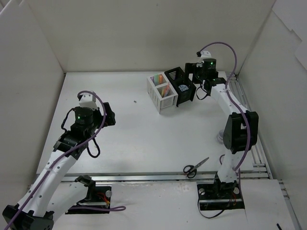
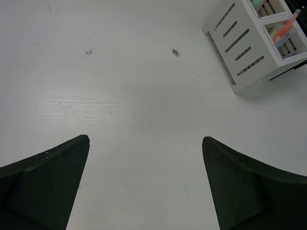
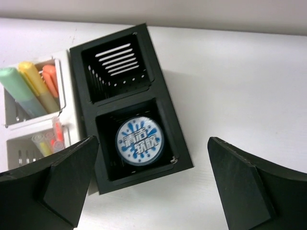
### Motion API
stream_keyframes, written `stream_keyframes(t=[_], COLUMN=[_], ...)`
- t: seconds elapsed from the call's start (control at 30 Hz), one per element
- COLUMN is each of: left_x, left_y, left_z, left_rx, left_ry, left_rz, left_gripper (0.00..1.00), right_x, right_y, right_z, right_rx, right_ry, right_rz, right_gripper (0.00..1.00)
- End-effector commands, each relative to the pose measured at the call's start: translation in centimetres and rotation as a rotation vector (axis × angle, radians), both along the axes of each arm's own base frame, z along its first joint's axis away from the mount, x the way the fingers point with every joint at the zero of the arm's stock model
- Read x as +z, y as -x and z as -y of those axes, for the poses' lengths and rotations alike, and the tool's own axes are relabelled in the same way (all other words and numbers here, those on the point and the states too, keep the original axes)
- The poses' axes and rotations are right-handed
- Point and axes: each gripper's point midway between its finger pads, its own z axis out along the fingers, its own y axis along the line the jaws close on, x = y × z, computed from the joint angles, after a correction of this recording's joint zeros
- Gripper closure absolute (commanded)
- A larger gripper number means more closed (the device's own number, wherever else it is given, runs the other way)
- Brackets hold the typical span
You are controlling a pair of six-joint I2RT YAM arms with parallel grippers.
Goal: Sort the stationery into containers
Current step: Move the storage box to the center of the board, then pick up the stationery from the corner of the board.
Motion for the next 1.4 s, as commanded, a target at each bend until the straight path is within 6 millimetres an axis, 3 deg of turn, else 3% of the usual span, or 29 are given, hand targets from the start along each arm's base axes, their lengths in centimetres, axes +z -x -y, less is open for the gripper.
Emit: stream_keyframes(t=[0.0,0.13,0.33,0.53,0.63,0.77,0.8,0.87,0.9,1.0,1.07,1.17,1.2,1.37], left_x=[1.1,1.1,0.8,0.6,0.6,0.5,0.4,0.5,0.4,0.5,0.4,0.1,0.0,-0.2], left_y=[-0.1,0.0,0.0,0.0,0.0,0.0,0.1,0.0,0.0,-0.3,-0.4,-0.8,-0.9,-1.2], left_z=[-0.3,-0.8,-0.8,-0.7,-0.6,-0.6,-0.5,-0.4,-0.3,-0.2,0.0,0.0,0.1,0.5], left_rx=[0.012,0.028,0.025,0.019,0.013,0.01,0.007,-0.004,-0.011,-0.023,-0.039,-0.05,-0.056,-0.083], left_ry=[0.014,0.002,-0.005,-0.003,0.004,0.003,0.002,0.002,-0.002,-0.006,-0.014,-0.024,-0.028,-0.028], left_rz=[0.04,0.041,0.032,0.032,0.037,0.04,0.039,0.048,0.049,0.06,0.061,0.051,0.048,0.045], left_gripper=[0.01,0.0,0.0,0.01,0.01,0.0,0.0,0.01,0.01,0.01,0.01,0.0,0.0,0.01], right_x=[2.7,0.4,-1.1,0.4,1.7,3.6,5.2,5.1,6.3,2.7,0.5,-3.7,-5.4,-9.4], right_y=[-1.6,-1.9,-1.2,1.0,1.6,1.8,2.2,3.2,4.2,8.3,11.1,16.5,18.8,25.4], right_z=[0.5,-1.5,-3.3,-5.3,-4.9,-2.2,-1.0,1.4,2.9,7.1,8.8,11.5,13.3,16.8], right_rx=[0.031,0.107,0.153,0.225,0.215,0.071,0.028,-0.071,-0.115,-0.314,-0.392,-0.52,-0.599,-0.752], right_ry=[-0.015,-0.03,-0.059,-0.09,-0.088,-0.034,-0.031,-0.022,-0.026,-0.064,-0.06,-0.059,-0.068,-0.001], right_rz=[0.062,0.018,-0.02,-0.005,0.023,0.067,0.096,0.082,0.097,-0.036,-0.109,-0.227,-0.264,-0.413], right_gripper=[0.02,0.02,0.02,0.02,0.02,0.02,0.02,0.02,0.02,0.02,0.02,0.02,0.02,0.02])
